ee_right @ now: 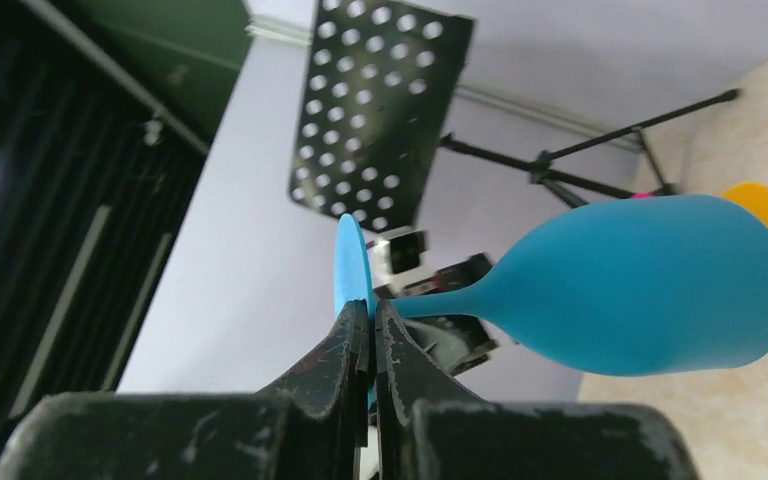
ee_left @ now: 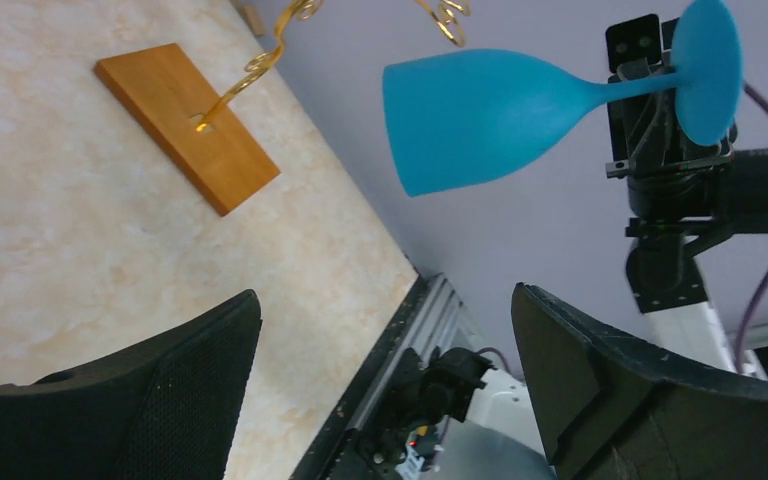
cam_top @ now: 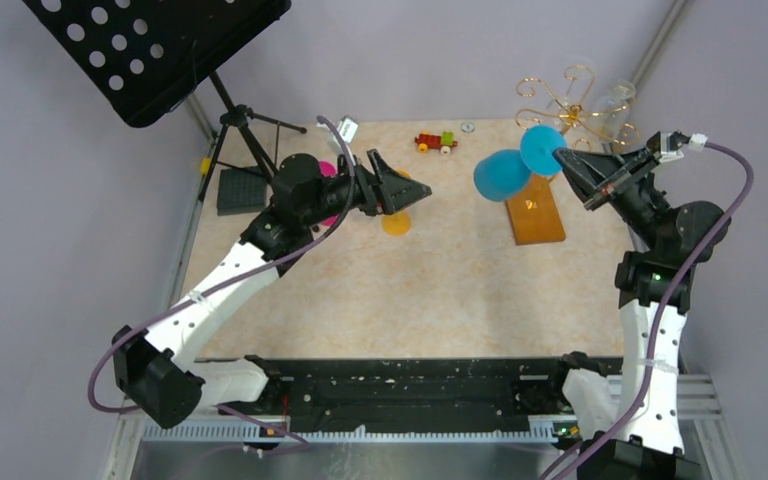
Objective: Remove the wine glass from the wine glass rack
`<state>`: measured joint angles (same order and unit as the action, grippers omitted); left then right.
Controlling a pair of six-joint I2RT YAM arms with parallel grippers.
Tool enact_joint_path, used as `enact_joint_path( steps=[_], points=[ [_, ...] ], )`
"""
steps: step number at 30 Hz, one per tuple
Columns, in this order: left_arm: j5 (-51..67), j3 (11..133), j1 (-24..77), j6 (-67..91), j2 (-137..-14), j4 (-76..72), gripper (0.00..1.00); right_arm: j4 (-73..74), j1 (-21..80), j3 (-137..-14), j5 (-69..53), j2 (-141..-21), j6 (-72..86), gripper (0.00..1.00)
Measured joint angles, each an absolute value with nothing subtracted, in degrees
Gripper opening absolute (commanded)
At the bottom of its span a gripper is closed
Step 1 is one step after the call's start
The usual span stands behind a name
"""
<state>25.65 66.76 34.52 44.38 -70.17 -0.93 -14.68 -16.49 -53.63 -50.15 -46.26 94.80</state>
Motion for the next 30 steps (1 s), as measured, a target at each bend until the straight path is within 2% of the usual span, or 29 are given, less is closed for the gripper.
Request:
enact_joint_path(
  steps=[8, 15, 19, 30],
  points=[
    [30.8, 63.2, 34.5, 63.5, -75.0, -19.7, 0.99, -34.4, -15.0, -52.4, -50.7, -45.9, 110.2, 0.0],
    [36.2, 63.2, 35.0, 80.6, -82.8, -39.3, 0.91, -42.1, -13.4, -51.2, -50.7, -44.3, 116.7, 0.0],
    [39.8, 65.1, 36.0, 89.3, -87.4, -47.9, 0.8, -44.1, -13.0, -50.1, -50.7, -42.9, 118.0, 0.0],
    [43.7, 68.4, 38.8, 100.4, -90.2, -61.2, 0.37, -46.2, -12.4, -46.7, -49.6, -42.0, 119.9, 0.0]
  ],
)
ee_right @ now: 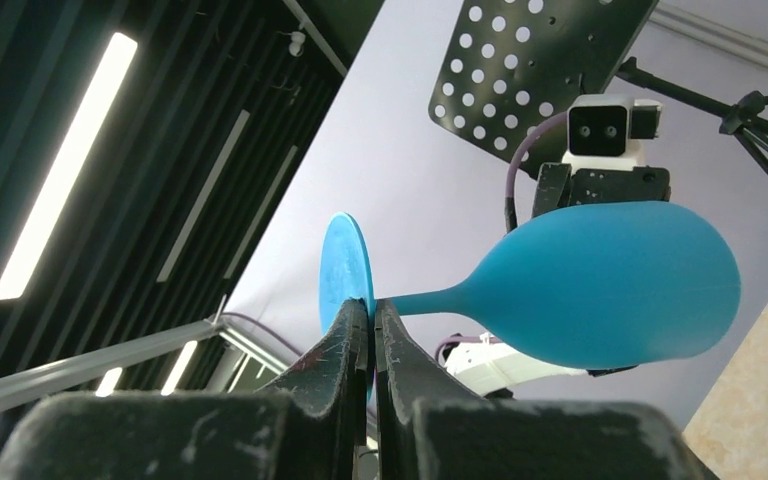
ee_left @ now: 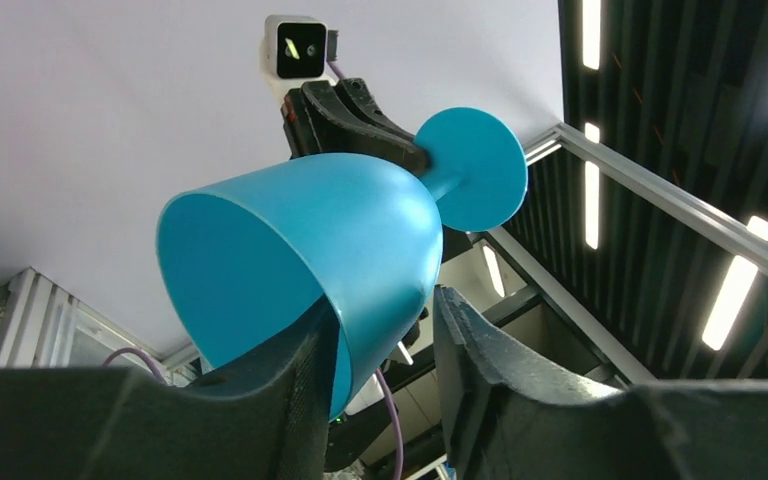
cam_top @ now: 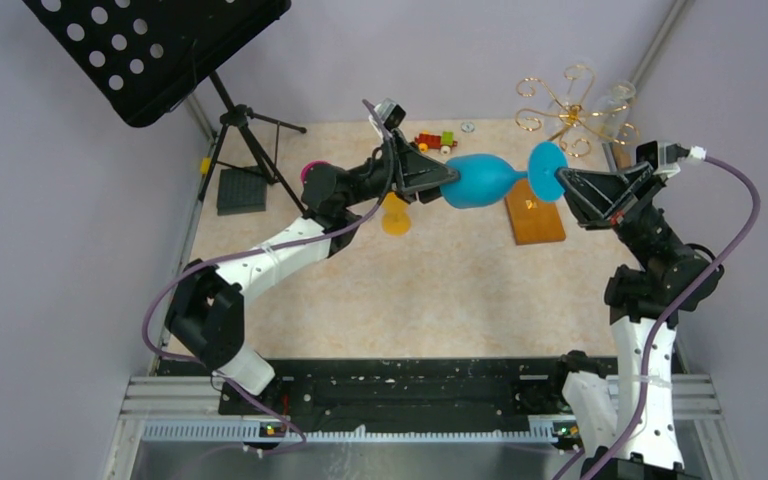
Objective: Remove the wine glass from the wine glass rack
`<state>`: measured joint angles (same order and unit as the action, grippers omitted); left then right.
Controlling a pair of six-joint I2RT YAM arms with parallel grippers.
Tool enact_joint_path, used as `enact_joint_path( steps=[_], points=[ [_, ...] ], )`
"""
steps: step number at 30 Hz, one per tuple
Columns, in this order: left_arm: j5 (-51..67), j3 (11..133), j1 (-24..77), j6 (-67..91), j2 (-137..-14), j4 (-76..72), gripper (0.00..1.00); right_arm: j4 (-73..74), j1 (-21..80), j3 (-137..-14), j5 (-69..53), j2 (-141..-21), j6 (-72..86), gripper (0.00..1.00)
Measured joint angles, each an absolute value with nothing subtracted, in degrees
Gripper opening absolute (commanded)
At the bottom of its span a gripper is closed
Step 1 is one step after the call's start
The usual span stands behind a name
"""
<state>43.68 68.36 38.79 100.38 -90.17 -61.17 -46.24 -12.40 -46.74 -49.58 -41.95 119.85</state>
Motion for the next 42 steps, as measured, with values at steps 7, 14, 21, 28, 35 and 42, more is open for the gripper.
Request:
enact_joint_path(
  steps=[7, 14, 21, 28, 35, 42],
  points=[
    [42.5, 68.9, 38.5, 104.3, -90.0, -67.7, 0.0, -45.8, -12.4, -44.4, -46.9, -40.9, 119.9, 0.02],
    [42.1, 69.8, 38.5, 104.5, -89.7, -69.3, 0.0, -39.4, -12.4, -43.4, -46.0, -39.5, 116.6, 0.48],
    [43.2, 69.9, 38.2, 99.0, -89.3, -63.4, 0.0, -25.6, -12.4, -44.1, -45.5, -37.9, 105.3, 0.62],
    [43.4, 71.2, 34.7, 85.9, -85.5, -43.1, 0.0, 2.8, -12.4, -53.1, -39.3, -38.1, 81.8, 0.63],
    [33.6, 83.0, 34.4, 58.3, -82.7, -5.7, 0.0, 20.6, -12.4, -57.0, -32.0, -37.5, 66.2, 0.6],
    [19.4, 95.3, 37.9, 37.9, -86.8, 20.8, 0.0, 31.0, -12.4, -59.6, -26.1, -37.5, 57.6, 0.6]
  ],
)
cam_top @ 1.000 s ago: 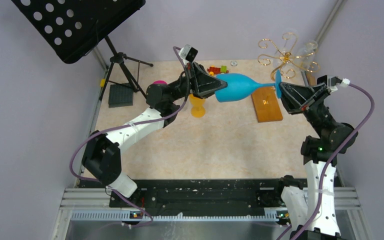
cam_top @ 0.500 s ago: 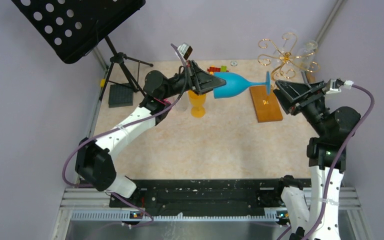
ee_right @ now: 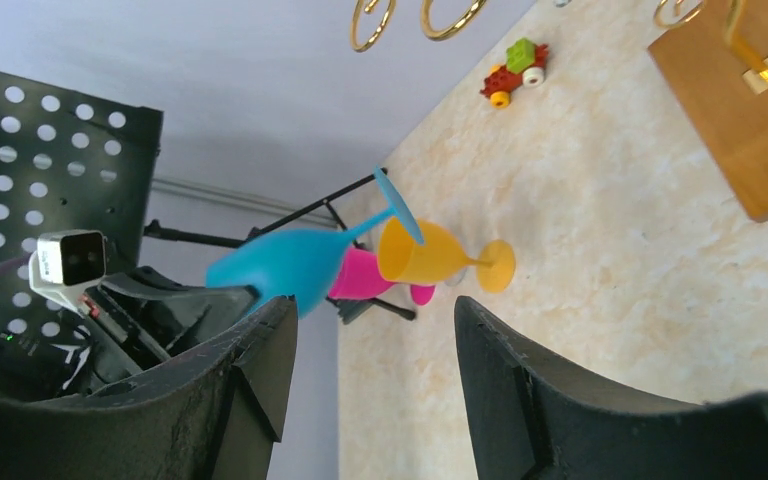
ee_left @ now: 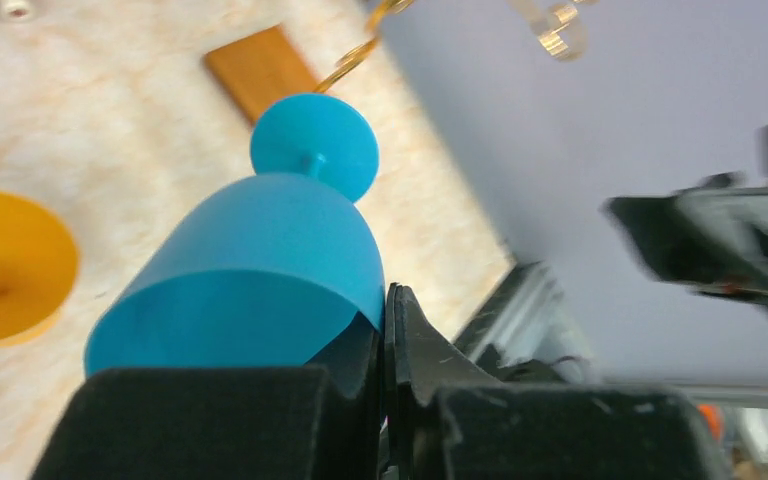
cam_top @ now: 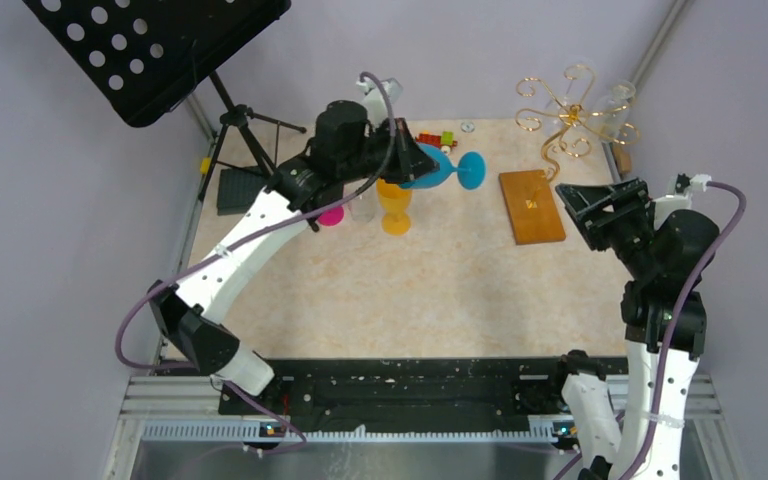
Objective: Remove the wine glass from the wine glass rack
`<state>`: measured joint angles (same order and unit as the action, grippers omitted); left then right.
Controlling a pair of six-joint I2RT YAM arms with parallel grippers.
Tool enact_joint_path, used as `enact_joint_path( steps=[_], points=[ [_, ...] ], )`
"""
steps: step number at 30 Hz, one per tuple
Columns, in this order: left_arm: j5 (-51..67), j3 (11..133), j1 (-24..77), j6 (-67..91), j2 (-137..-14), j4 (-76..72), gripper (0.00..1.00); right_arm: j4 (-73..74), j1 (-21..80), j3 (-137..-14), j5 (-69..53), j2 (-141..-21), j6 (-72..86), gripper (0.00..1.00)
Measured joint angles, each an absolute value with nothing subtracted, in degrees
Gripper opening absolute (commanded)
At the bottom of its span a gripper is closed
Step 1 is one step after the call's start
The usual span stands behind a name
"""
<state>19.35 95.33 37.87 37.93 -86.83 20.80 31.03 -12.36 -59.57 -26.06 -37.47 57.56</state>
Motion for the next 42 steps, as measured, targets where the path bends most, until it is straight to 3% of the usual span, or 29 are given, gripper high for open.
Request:
enact_joint_path(
  steps=[14, 35, 42],
  points=[
    [6.3, 118.4, 45.8, 16.6, -112.2, 51.5, 0.0, 37.3, -12.4, -61.7, -21.3, -36.4, 51.3, 0.58],
    [-1.5, 121.7, 46.0, 10.4, -123.1, 52.9, 0.0, 37.7, -12.4, -58.2, -21.3, -35.4, 51.6, 0.55],
    [-1.9, 121.8, 46.1, 9.3, -123.7, 51.1, 0.2, 37.3, -12.4, -57.0, -22.0, -34.1, 53.0, 0.54]
  ],
)
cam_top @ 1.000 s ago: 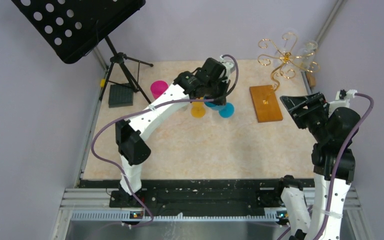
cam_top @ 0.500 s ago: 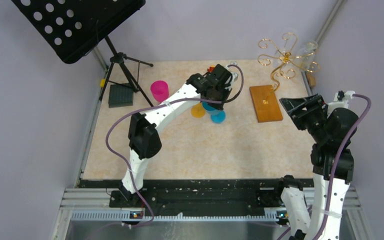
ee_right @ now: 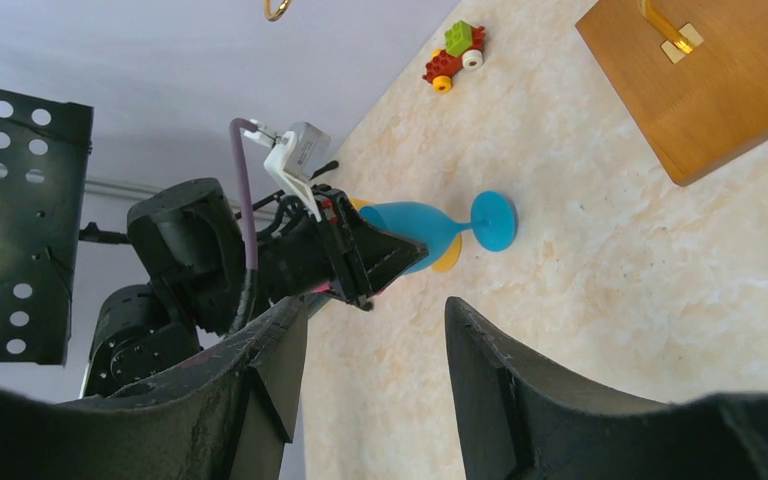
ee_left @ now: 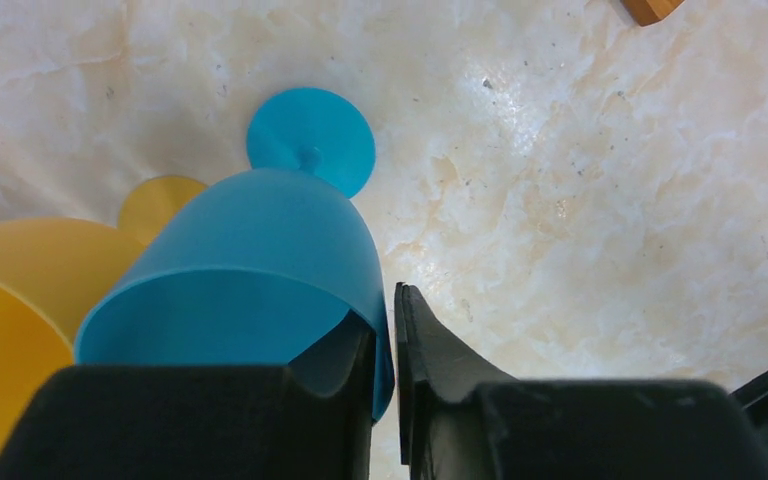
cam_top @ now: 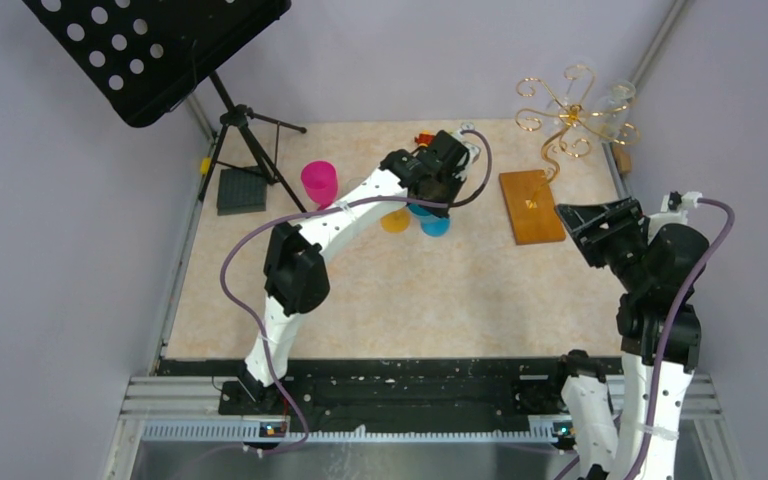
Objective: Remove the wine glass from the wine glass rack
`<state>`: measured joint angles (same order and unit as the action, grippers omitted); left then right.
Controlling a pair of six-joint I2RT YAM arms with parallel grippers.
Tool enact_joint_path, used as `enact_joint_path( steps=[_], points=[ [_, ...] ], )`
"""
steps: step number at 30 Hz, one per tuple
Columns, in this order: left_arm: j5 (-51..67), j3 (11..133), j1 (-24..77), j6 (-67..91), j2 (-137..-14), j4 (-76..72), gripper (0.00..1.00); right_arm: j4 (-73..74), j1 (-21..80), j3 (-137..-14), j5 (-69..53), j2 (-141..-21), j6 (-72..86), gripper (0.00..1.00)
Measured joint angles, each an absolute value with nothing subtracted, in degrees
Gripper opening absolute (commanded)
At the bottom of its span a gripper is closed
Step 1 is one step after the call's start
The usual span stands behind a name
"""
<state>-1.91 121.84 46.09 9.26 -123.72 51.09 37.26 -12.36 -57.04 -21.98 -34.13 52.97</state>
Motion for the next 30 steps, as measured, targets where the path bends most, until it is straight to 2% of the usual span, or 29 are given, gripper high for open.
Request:
enact_joint_path(
  steps=[4, 9, 16, 19, 24, 30],
  points=[
    [-1.3, 121.8, 46.2, 9.0, -123.7, 51.0, 0.33, 37.4, -12.4, -56.2, -22.2, -33.1, 53.9, 0.53],
    [-1.1, 121.8, 46.2, 9.0, -123.7, 50.9, 0.43, 37.3, -12.4, -56.1, -22.4, -33.1, 54.3, 0.53],
    [-1.6, 122.0, 46.2, 9.3, -123.7, 49.8, 0.63, 37.3, -12.4, -56.1, -22.6, -33.1, 54.3, 0.53],
    [-2.0, 122.0, 46.2, 9.5, -123.7, 48.9, 0.72, 37.3, -12.4, -56.1, -22.6, -33.1, 54.2, 0.59],
    [-1.5, 122.2, 46.2, 9.7, -122.0, 47.1, 0.8, 37.3, -12.4, -56.2, -22.9, -33.6, 53.4, 0.67],
    [1.5, 121.3, 46.2, 10.3, -113.8, 43.6, 0.82, 37.3, -12.4, -56.3, -24.0, -34.7, 52.5, 0.69]
  ],
)
